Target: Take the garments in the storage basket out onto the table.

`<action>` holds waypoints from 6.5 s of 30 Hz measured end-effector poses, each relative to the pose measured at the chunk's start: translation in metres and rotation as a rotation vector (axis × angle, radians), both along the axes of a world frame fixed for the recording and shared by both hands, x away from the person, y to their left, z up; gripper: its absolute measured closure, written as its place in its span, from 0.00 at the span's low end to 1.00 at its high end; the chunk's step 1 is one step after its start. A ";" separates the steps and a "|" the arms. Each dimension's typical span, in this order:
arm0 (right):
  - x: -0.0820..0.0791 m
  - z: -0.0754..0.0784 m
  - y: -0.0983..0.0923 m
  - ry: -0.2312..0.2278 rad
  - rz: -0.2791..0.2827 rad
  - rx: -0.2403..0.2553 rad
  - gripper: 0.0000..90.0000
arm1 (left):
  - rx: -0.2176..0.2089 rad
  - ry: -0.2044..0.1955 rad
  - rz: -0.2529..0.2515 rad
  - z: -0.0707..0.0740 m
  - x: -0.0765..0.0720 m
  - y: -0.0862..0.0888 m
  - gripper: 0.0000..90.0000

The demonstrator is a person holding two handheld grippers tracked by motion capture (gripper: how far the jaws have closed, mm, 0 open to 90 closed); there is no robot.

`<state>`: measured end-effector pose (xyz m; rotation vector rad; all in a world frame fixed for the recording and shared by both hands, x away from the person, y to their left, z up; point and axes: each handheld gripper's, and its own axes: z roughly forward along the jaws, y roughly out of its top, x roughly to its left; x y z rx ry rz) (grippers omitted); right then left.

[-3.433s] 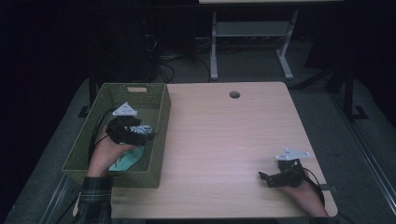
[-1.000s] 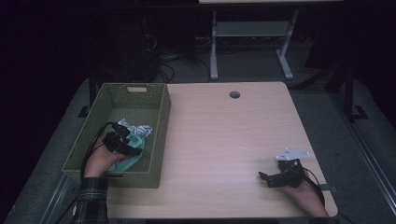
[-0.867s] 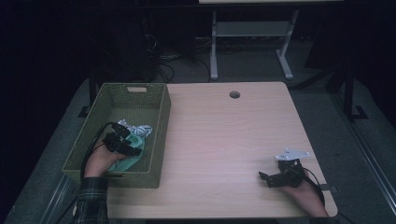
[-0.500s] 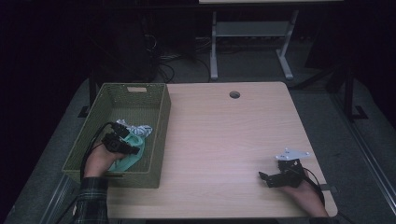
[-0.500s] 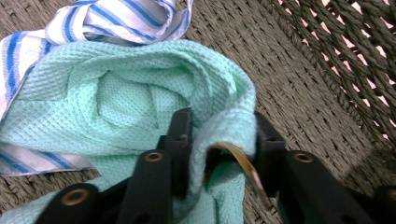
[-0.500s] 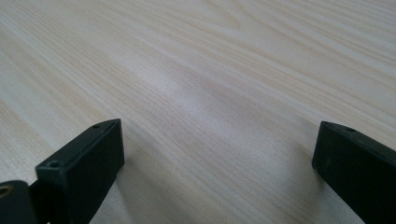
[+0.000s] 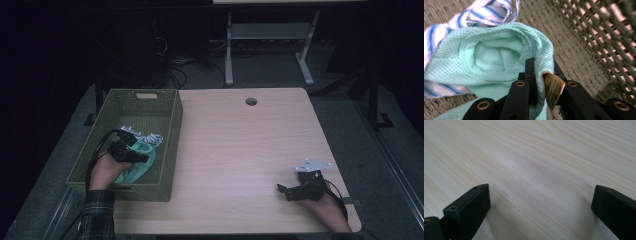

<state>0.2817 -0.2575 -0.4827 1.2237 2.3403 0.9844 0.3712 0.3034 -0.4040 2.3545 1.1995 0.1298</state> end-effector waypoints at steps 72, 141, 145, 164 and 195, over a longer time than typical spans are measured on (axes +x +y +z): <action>0.000 0.000 0.000 -0.002 0.001 -0.002 0.02 | -0.395 -0.317 -0.012 0.136 -0.006 -0.005 0.91; 0.000 0.000 0.000 0.004 -0.003 0.000 0.02 | -0.516 -0.356 -0.254 0.133 -0.011 -0.178 0.91; 0.000 0.000 0.000 0.005 -0.004 0.001 0.02 | -0.511 -0.348 -0.270 0.124 -0.012 -0.191 0.91; 0.000 0.000 0.000 0.005 -0.003 0.000 0.02 | -0.495 -0.312 -0.306 0.079 -0.014 -0.240 0.91; 0.000 0.000 0.000 0.004 -0.002 -0.001 0.02 | -0.402 -0.183 -0.351 -0.010 -0.024 -0.286 0.88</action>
